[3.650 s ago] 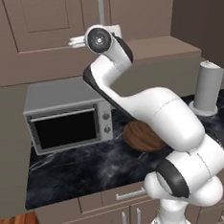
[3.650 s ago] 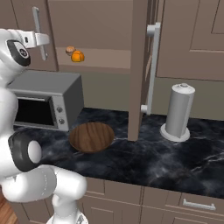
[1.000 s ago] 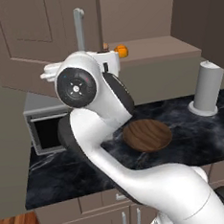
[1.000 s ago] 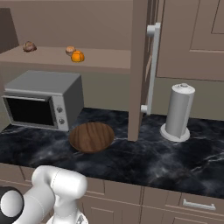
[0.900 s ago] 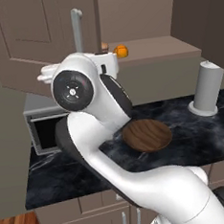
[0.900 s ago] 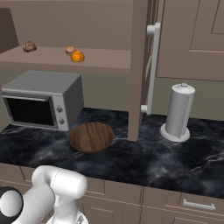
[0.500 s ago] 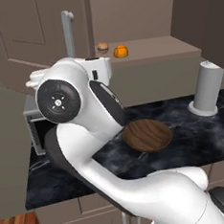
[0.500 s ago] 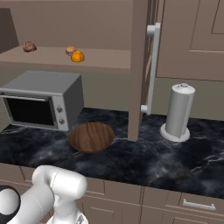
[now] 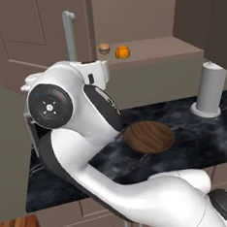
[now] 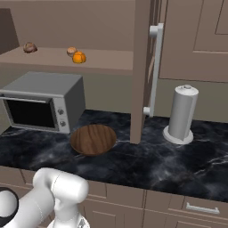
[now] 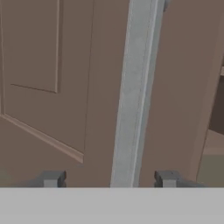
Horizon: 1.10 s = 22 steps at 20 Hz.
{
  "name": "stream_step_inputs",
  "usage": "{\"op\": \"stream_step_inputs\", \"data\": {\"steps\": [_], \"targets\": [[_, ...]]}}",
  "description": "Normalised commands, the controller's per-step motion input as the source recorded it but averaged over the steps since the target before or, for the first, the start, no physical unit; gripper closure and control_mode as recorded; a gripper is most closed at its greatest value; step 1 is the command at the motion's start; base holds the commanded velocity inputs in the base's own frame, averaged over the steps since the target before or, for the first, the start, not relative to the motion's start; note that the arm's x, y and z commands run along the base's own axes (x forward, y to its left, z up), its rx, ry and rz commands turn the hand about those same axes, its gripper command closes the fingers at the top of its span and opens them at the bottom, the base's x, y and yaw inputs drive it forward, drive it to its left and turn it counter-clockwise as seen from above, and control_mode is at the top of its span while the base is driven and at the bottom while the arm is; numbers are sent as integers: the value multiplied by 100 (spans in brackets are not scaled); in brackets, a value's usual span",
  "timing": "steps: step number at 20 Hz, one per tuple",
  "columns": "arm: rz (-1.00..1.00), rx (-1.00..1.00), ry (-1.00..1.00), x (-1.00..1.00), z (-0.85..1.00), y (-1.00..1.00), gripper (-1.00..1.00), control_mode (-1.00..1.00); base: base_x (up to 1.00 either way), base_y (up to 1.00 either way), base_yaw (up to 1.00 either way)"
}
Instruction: Open the cabinet. Pick the orange and tangerine from the cabinet and place them into the bowl. Then close the cabinet.
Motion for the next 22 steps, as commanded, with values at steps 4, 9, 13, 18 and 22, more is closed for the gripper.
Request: {"op": "stream_step_inputs", "data": {"steps": [4, 9, 13, 18, 22], "targets": [[0, 0, 0, -20, -1, 0, -100, -100, 0, 0, 0], [0, 0, 0, -32, 0, -3, -100, -100, 0, 0, 0], [6, 0, 0, -19, 0, -21, -100, -100, 0, 0, 0], [16, 0, 2, -17, 0, -48, -100, -100, 0, 0, 0], [21, 0, 6, -9, 0, -46, -100, -100, 0, 0, 0]]}}
